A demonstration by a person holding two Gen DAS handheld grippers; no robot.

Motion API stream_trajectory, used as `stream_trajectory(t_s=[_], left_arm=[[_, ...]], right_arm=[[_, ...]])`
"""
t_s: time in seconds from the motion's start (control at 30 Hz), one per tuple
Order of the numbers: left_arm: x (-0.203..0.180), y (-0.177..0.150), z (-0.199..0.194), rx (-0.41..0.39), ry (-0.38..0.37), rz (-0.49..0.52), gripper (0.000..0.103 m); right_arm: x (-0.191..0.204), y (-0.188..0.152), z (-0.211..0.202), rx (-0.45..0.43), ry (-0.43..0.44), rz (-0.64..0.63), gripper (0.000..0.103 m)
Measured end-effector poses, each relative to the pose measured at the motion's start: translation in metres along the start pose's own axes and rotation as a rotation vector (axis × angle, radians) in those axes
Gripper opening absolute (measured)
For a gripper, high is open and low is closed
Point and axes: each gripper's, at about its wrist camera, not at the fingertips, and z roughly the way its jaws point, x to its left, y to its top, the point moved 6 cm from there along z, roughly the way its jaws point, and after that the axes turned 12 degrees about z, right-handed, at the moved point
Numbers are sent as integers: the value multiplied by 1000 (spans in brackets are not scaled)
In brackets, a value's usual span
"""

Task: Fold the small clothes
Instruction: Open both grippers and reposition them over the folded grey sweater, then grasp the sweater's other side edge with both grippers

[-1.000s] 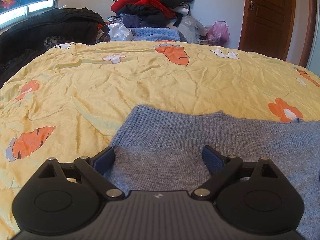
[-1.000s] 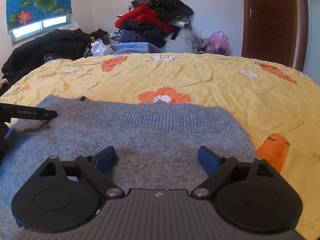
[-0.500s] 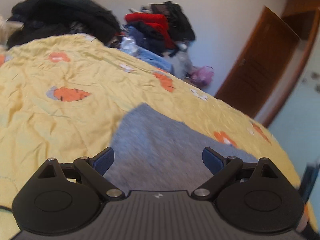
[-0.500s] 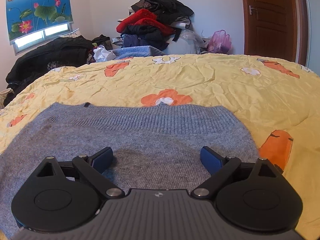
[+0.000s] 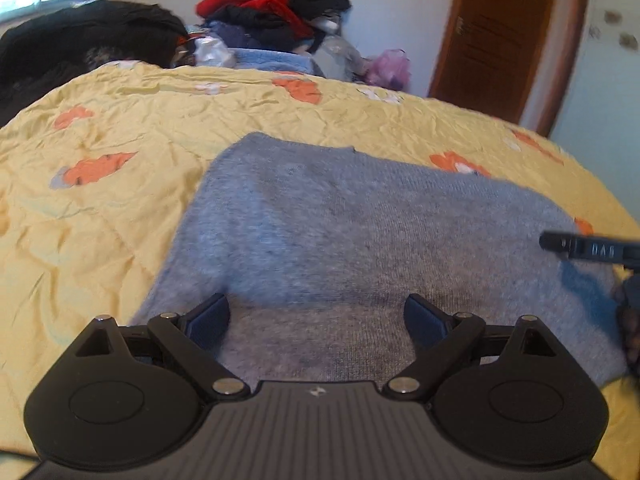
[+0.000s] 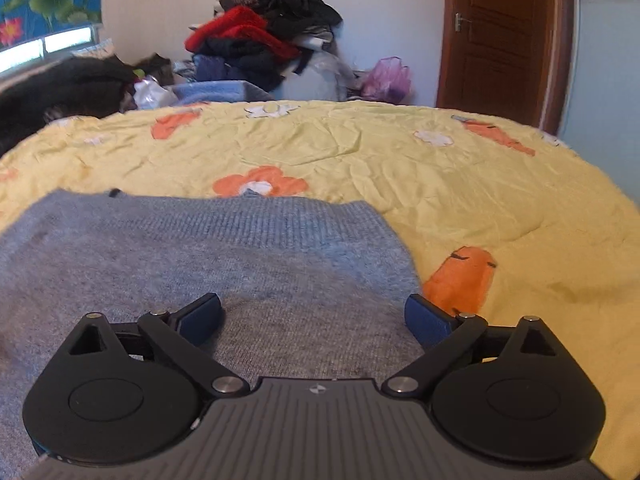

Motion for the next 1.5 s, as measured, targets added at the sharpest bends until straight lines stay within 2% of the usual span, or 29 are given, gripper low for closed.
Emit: stream_trajectory(t_s=[0.07, 0.13, 0.23, 0.3, 0.4, 0.47, 0.53, 0.57, 0.6, 0.63, 0.67, 0.77, 0.8, 0.87, 0.93, 0.97, 1.07, 1.13, 1.27, 1.37, 1.43, 1.47, 1.5], left_arm=[[9, -2, -27, -63, 22, -62, 96], [23, -15, -56, -124, 40, -185, 96], [41, -42, -70, -87, -38, -409, 96], [50, -55, -68, -67, -58, -523, 96], [58, -57, -65, -99, -40, -591, 96], [61, -54, -59, -114, -33, -621, 96], [62, -47, -51, -128, 6, -626, 95], [61, -44, -48, -128, 33, -612, 81], [59, -41, -42, -109, 64, -597, 62], [58, -40, -34, -66, 75, -589, 19], [57, -41, -26, -36, 71, -589, 8], [53, -34, -28, -56, 116, -540, 7], [47, -28, -32, -73, 147, -482, 7], [20, -11, -46, -155, 192, -286, 7], [-17, 2, -56, -223, 177, -92, 7], [-37, 6, -58, -240, 141, -11, 7], [-88, 5, -52, -238, 70, 181, 7], [-105, -3, -46, -220, 41, 236, 7], [-112, -18, -35, -160, 28, 275, 7], [-110, -19, -35, -159, 24, 297, 7], [-110, -18, -34, -156, 14, 305, 7], [-111, -18, -34, -157, 14, 312, 7], [-112, -17, -35, -159, 18, 320, 7]], right_arm=[[11, -2, -18, -21, 42, 10, 98], [28, -8, -40, -42, 133, 4, 98], [51, -21, -58, -73, 225, -45, 99], [62, -30, -54, -59, 241, -73, 99], [66, -41, -40, -5, 229, -58, 101], [67, -43, -40, -1, 234, -63, 103], [66, -43, -38, 13, 246, -51, 103], [65, -43, -38, 15, 252, -44, 103], [64, -43, -38, 15, 257, -38, 103], [63, -43, -39, 15, 261, -33, 103], [63, -43, -39, 15, 264, -29, 103], [61, -41, -42, 18, 278, -12, 102], [61, -37, -43, 29, 291, 8, 102], [59, -21, -43, 70, 350, 97, 102], [62, 1, -41, 132, 444, 211, 102], [67, 11, -37, 191, 508, 262, 102], [97, 25, -11, 464, 708, 360, 101], [116, 29, 3, 536, 745, 361, 99], [143, 34, 22, 598, 772, 341, 99], [158, 34, 36, 598, 698, 241, 93], [163, 35, 46, 583, 652, 182, 81], [164, 35, 49, 562, 635, 165, 56], [164, 35, 51, 544, 633, 133, 22]])
